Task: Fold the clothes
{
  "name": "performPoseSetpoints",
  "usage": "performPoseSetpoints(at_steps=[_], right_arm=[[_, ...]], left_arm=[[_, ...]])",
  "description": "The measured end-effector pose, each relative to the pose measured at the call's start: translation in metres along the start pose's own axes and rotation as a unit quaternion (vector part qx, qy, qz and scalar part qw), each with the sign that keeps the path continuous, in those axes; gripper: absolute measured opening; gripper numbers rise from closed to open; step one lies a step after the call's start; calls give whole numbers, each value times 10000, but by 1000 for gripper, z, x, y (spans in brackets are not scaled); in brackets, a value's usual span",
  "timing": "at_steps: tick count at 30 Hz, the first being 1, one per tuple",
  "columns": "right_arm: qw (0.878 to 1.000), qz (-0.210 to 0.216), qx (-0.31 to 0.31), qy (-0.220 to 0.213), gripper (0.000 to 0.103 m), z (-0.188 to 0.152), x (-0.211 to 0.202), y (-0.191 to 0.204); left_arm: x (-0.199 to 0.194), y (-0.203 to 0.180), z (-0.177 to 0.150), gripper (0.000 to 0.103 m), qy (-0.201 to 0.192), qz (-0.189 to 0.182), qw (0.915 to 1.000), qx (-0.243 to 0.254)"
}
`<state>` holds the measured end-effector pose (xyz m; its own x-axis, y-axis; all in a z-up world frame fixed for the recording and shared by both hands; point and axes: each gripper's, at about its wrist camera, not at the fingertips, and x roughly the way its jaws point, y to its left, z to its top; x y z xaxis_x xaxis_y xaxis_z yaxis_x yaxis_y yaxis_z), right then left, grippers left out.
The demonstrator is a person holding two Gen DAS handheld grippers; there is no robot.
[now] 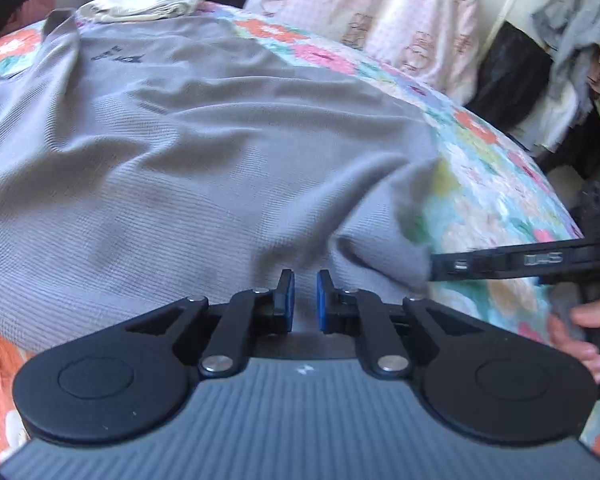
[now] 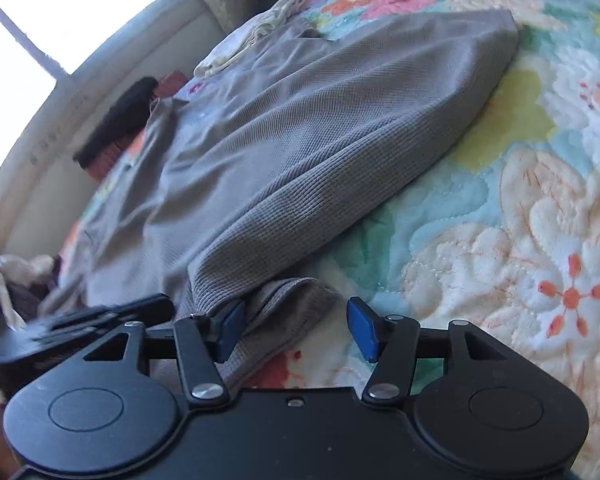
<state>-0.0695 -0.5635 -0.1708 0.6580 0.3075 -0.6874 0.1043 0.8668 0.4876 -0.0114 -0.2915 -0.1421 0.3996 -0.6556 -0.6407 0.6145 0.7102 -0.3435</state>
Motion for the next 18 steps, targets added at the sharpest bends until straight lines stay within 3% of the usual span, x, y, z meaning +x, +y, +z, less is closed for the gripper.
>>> performPoseSetpoints(at_steps=[2, 4, 6, 7, 10, 12, 14, 18], right_arm=[[9999, 24, -45, -154, 63, -3, 0, 1], [9995, 53, -94, -300, 63, -6, 0, 2], [9992, 192, -222, -284, 33, -6, -2, 5], [9989, 261, -286, -276, 12, -6, -3, 6], [9980, 511, -247, -294, 12, -5, -16, 11], [9976, 661, 2, -200, 12, -1, -29, 14], [9954, 902, 294, -97, 12, 2, -43, 15], [9882, 1317, 767, 128, 12, 2, -67, 17]], left_arm=[[-5, -7, -3, 14, -12, -195, 9997, 173], [-10, -16, -8, 21, -31, -396, 9985, 378], [-12, -25, -11, 36, -73, -544, 9969, 563], [-13, -29, -12, 39, -97, -618, 9959, 658], [-17, -43, -16, 46, -192, -903, 9906, 1008], [-20, -58, -21, 53, -350, -1218, 9814, 1441], [-17, -73, -24, 62, -523, -1145, 9770, 1718], [6, -78, -17, 64, -418, -688, 9872, 1375]])
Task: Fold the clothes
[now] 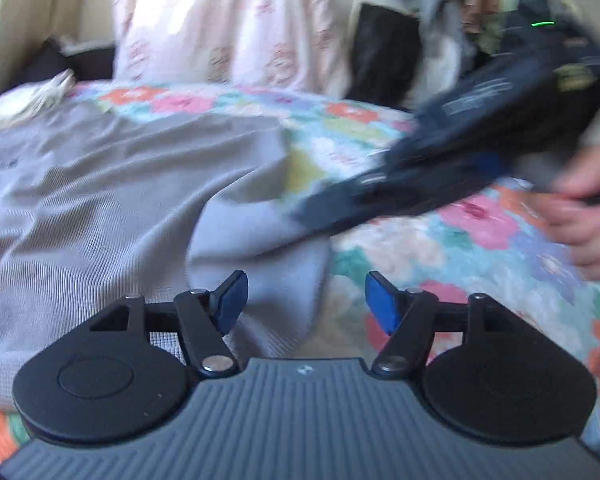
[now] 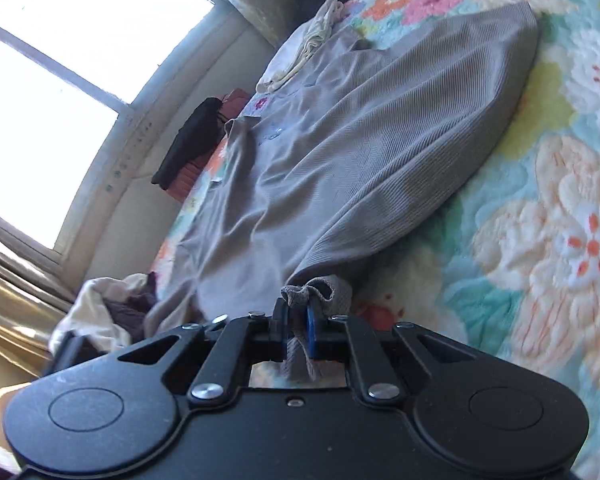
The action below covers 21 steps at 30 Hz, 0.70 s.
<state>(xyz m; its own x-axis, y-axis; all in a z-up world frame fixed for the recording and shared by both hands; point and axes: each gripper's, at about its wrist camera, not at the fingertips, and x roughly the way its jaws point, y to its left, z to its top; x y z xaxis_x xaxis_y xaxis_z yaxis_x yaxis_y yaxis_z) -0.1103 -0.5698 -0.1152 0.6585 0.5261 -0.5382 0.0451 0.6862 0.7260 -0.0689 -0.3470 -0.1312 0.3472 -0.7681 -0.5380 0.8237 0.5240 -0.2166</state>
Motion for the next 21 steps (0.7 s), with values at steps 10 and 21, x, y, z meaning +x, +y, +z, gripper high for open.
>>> performPoseSetpoints(at_steps=[10, 21], right_arm=[[9981, -466, -400, -71, 42, -1, -9, 8], [9746, -1795, 501, -1244, 65, 87, -26, -101]], left_arm=[[-2, -1, 4, 3, 95, 16, 9999, 34], [-38, 32, 15, 3, -324, -429, 9935, -1001]])
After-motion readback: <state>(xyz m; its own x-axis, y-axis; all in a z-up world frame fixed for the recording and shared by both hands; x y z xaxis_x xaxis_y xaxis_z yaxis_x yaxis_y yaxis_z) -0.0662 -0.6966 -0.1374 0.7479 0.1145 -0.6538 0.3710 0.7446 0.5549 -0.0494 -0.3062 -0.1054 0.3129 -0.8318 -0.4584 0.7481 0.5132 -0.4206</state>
